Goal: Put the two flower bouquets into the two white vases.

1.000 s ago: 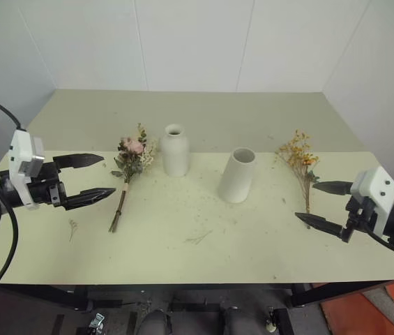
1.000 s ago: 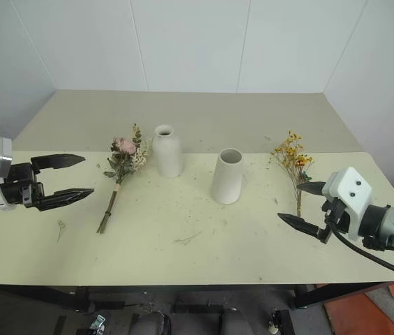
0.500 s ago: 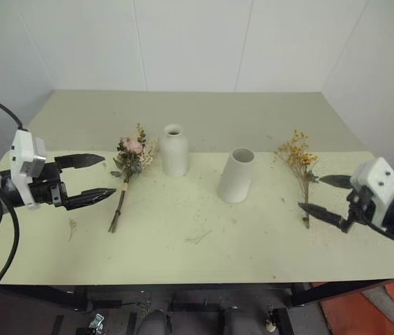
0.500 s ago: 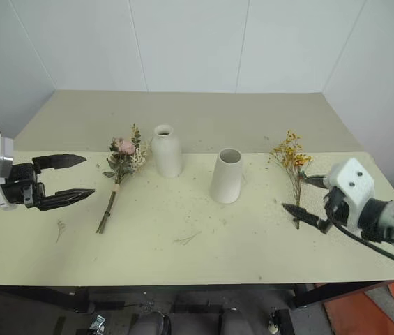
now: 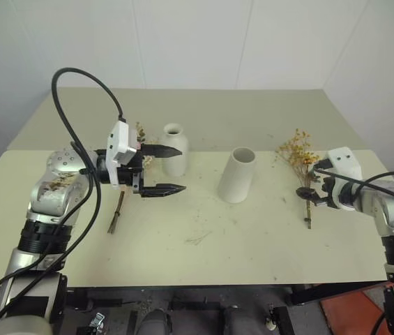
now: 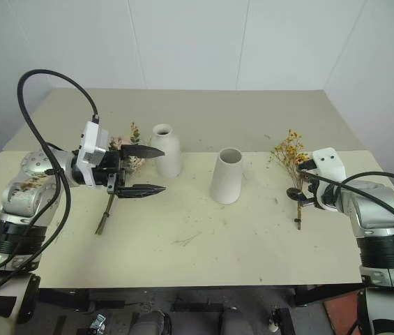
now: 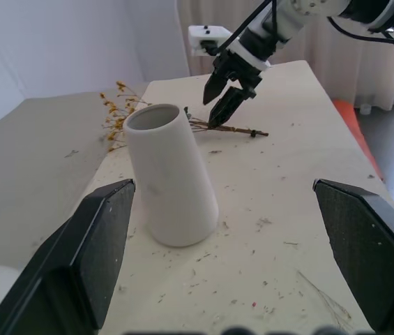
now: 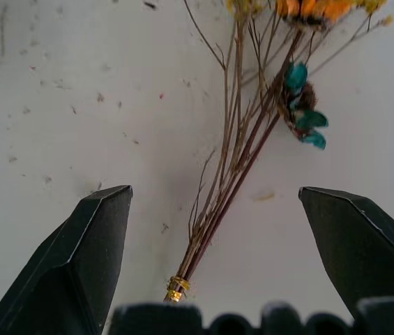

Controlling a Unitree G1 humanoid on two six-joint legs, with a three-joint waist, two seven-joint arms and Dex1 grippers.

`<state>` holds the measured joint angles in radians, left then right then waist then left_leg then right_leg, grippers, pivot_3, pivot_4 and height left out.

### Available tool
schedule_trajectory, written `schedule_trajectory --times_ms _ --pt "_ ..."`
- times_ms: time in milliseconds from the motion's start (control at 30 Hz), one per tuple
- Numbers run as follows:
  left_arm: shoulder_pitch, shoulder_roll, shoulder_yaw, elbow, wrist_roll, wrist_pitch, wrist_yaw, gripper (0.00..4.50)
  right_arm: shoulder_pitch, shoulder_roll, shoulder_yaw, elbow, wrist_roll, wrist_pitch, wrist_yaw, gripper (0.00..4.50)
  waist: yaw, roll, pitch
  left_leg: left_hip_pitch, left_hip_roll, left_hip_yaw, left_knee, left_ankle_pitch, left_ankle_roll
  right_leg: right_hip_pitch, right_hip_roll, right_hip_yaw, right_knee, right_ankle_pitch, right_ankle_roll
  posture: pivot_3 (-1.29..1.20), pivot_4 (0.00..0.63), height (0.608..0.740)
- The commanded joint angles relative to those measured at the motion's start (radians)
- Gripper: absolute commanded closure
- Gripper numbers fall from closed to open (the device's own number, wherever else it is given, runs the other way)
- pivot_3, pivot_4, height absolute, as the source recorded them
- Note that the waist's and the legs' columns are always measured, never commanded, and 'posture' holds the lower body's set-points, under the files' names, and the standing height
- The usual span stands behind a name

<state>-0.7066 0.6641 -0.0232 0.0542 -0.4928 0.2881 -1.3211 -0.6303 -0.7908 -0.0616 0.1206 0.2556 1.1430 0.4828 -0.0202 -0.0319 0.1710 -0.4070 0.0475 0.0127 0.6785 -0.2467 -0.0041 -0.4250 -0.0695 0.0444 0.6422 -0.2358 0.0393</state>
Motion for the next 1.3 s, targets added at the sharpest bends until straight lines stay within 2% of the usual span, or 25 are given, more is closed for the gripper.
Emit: schedule_trajectory --times_ms 33,200,300,667,767,867,967,1033,1067,1100,1200,1300 --pt "0.006 0.001 0.016 -0.023 -0.005 -0.019 -0.004 0.04 -0.044 0.009 -0.023 0.051 -0.013 -0.001 -0.018 0.00 -0.001 0.000 0.000 0.000 0.000 0.000 0.000 0.000 0.000 0.000 0.000 0.000 0.000 0.000 0.000 0.00 0.150 0.740" --pt "0.048 0.005 0.025 -0.041 -0.007 -0.021 -0.001 0.04 -0.101 0.035 -0.020 0.195 -0.025 -0.069 -0.010 0.00 0.000 0.000 0.000 0.003 0.000 0.000 0.000 0.000 0.000 0.002 0.000 0.000 0.002 0.000 0.000 0.00 0.150 0.740" --pt "0.058 0.006 0.027 -0.051 -0.007 -0.018 0.005 0.00 -0.150 0.049 0.008 0.296 -0.046 -0.110 0.001 0.58 0.001 0.000 0.000 0.002 0.000 0.000 0.000 0.000 0.000 0.001 0.000 0.000 0.002 0.000 0.000 0.00 0.150 0.740" --pt "0.099 0.032 0.059 -0.075 -0.020 -0.006 0.026 0.00 -0.215 0.066 0.021 0.454 -0.082 -0.162 0.027 4.41 0.001 0.000 0.000 0.002 0.000 0.000 0.000 0.000 0.000 0.001 0.000 0.000 0.001 0.000 0.000 0.00 0.150 0.740" --pt "0.099 0.039 0.063 -0.070 -0.019 -0.005 0.025 0.00 -0.208 0.073 0.002 0.439 -0.089 -0.167 0.002 4.41 0.001 0.000 0.000 0.002 0.000 0.000 0.000 0.000 0.000 0.001 0.000 0.000 0.001 0.000 0.000 0.00 0.150 0.740" --pt "0.092 0.042 0.066 -0.065 -0.020 -0.003 0.023 0.00 -0.200 0.097 -0.067 0.380 -0.095 -0.233 -0.102 4.41 0.001 0.000 0.000 0.002 0.000 0.000 0.000 0.000 0.000 0.001 0.000 0.000 0.001 0.000 0.000 0.00 0.150 0.740" --pt "0.083 0.046 0.067 -0.061 -0.020 0.000 0.022 0.00 -0.167 0.166 -0.205 0.202 -0.087 -0.483 -0.265 4.41 0.000 0.001 0.000 0.001 0.000 0.000 0.000 0.000 0.000 0.000 0.000 0.000 0.002 0.000 0.000 0.00 0.150 0.740" --pt "0.080 0.049 0.069 -0.059 -0.021 0.000 0.021 0.00 -0.127 0.222 -0.261 0.058 -0.082 -0.707 -0.312 4.41 -0.001 0.001 0.000 0.001 0.000 0.000 0.000 0.000 0.000 -0.001 0.000 0.000 0.002 0.000 0.000 0.00 0.150 0.740" --pt "0.080 0.050 0.070 -0.058 -0.021 0.000 0.020 0.00 -0.122 0.252 -0.287 -0.009 -0.068 -0.748 -0.338 4.41 -0.001 0.001 0.001 0.001 0.000 0.000 -0.001 0.000 0.000 -0.001 0.000 0.000 0.002 0.000 0.000 0.00 0.150 0.740" --pt "0.080 0.051 0.071 -0.055 -0.022 0.000 0.019 0.00 -0.127 0.287 -0.321 -0.071 -0.021 -0.751 -0.347 4.41 -0.002 0.001 0.001 0.001 0.000 -0.001 -0.001 0.000 0.000 -0.001 0.000 0.000 0.002 0.000 0.000 0.00 0.150 0.740" --pt "0.080 0.053 0.075 -0.052 -0.024 0.001 0.021 0.00 -0.129 0.372 -0.415 -0.235 0.242 -0.718 -0.241 4.41 0.001 0.001 0.001 0.001 0.001 -0.001 -0.001 0.000 0.000 0.000 0.000 0.000 0.003 0.000 0.000 0.00 0.150 0.740" --pt "0.081 0.056 0.080 -0.050 -0.022 0.001 0.029 0.00 -0.111 0.456 -0.414 -0.364 0.378 -0.771 -0.183 4.41 0.002 0.001 0.001 0.002 0.001 -0.001 -0.001 0.000 0.000 0.001 0.000 -0.001 0.003 0.000 0.000 0.00 0.150 0.740"
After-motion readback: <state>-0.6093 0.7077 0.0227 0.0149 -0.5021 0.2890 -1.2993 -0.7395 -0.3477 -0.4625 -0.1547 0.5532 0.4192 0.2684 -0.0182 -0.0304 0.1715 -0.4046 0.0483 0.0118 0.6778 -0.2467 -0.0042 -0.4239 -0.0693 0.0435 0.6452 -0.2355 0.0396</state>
